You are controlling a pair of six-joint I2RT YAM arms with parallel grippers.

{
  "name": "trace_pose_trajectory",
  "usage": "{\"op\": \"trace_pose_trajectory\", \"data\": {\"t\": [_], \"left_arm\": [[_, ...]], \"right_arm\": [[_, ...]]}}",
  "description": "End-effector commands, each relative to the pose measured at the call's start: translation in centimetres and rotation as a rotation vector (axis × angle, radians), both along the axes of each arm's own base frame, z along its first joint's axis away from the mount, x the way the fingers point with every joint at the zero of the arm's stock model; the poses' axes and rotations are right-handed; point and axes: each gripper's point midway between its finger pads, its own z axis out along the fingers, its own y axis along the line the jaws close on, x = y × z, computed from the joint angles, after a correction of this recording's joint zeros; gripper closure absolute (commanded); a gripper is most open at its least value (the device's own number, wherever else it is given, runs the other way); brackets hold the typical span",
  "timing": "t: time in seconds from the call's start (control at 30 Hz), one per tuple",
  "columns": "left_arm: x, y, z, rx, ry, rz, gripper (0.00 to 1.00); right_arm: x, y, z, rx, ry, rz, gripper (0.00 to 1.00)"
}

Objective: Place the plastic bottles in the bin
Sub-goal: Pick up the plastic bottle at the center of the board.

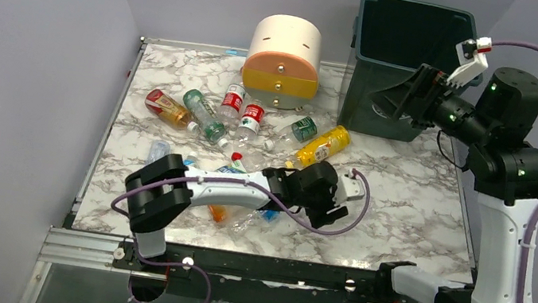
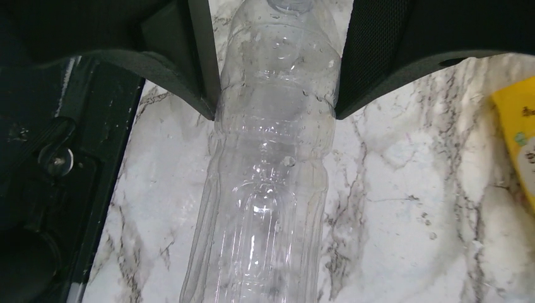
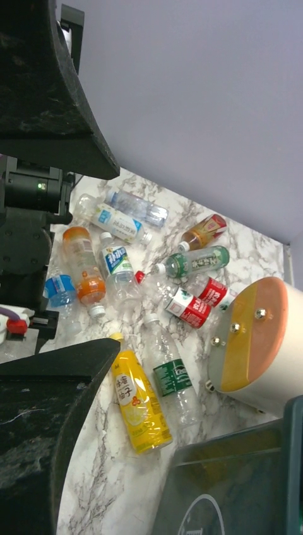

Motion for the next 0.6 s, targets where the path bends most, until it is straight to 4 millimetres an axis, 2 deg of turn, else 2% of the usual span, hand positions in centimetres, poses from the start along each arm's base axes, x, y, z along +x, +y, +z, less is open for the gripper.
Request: {"op": "trace_pose_trajectory", "data": {"t": [0.0, 0.17, 0.3, 0.57], "left_arm": [[0.4, 0.6, 4.2, -0.089, -0.054, 0.057, 0.47], [0.6, 2.4, 6.1, -0.113, -0.089, 0.104, 0.47], [0.6, 4.4, 7.6, -0.133, -0.111, 0.150, 0.47], [0.4, 8.0, 10.6, -0.193, -0.137, 0.250, 0.46]], "right_arm": [[-1.0, -1.3, 3.1, 0.028, -0.073, -0.084, 0.01], [-1.6, -2.6, 5.0, 0.044, -0.116, -0.166, 0.01], [-1.6, -2.9, 5.0, 0.058, -0.102, -0.192, 0.01], [-0.8, -2.2, 2.0, 0.093, -0.030, -0.180, 0.01]]}}
